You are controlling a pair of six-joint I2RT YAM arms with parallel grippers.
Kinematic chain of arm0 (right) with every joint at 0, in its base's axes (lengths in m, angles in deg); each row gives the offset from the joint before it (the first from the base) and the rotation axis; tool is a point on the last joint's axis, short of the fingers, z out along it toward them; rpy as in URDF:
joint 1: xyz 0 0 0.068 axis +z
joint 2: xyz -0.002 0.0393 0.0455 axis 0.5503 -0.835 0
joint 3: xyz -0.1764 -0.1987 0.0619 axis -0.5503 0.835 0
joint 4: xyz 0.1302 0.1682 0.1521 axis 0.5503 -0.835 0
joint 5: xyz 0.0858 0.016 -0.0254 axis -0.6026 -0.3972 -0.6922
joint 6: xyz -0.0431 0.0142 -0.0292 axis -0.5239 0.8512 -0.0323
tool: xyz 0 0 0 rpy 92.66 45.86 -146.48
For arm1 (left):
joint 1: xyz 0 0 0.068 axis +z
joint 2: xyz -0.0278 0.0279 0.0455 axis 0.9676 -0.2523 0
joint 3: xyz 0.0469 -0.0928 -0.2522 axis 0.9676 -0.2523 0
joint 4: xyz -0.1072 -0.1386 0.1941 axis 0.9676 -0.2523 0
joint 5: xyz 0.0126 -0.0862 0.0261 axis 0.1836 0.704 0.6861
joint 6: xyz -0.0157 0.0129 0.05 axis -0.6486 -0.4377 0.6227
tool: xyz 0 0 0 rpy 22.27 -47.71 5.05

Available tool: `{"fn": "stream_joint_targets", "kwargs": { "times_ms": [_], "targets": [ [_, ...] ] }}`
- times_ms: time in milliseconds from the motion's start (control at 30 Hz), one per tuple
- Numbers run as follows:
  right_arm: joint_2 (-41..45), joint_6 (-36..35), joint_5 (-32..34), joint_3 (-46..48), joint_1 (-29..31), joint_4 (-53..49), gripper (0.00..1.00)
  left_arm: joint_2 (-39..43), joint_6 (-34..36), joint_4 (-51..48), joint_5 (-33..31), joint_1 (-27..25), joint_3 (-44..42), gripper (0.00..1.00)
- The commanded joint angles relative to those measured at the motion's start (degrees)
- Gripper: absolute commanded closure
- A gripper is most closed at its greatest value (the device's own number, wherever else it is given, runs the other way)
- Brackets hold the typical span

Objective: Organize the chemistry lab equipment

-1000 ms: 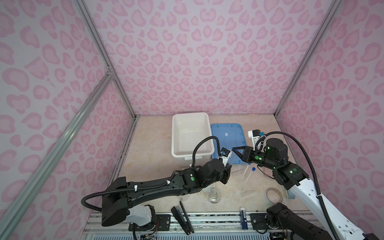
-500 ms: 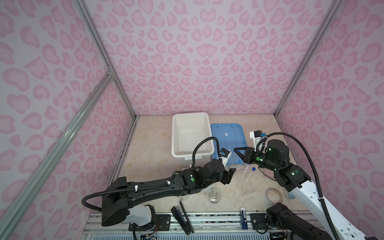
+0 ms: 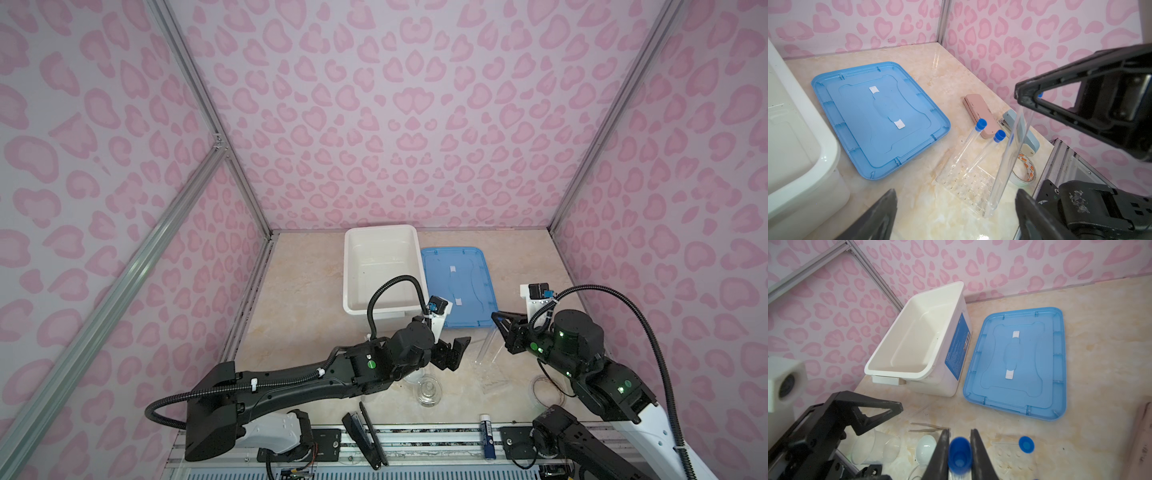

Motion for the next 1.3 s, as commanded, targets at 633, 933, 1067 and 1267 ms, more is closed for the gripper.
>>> {"fn": "stream_joint_targets", "kwargs": {
  "times_ms": [633,933,1067,1267],
  "targets": [
    [19.8,4.5,27.5,16.3,1.5,0.7,0.84,-5.4,-2.0,4.5,2.8,-0.5,1.6,0.15],
    [20.6,5.5,29.2,19.0,2.6,1.2,0.84,-5.6,-2.5,4.4,2.1,-0.5,1.4,0.15],
    [19.7,7.1,31.7,19.1,5.9,-0.3,0.84,-5.6,-2.5,4.5,1.6,-0.5,1.0,0.15],
    [19.3,9.4,37.4,19.5,10.7,-1.3,0.85,-6.0,-2.3,4.5,2.0,-0.5,1.5,0.15]
  ]
}}
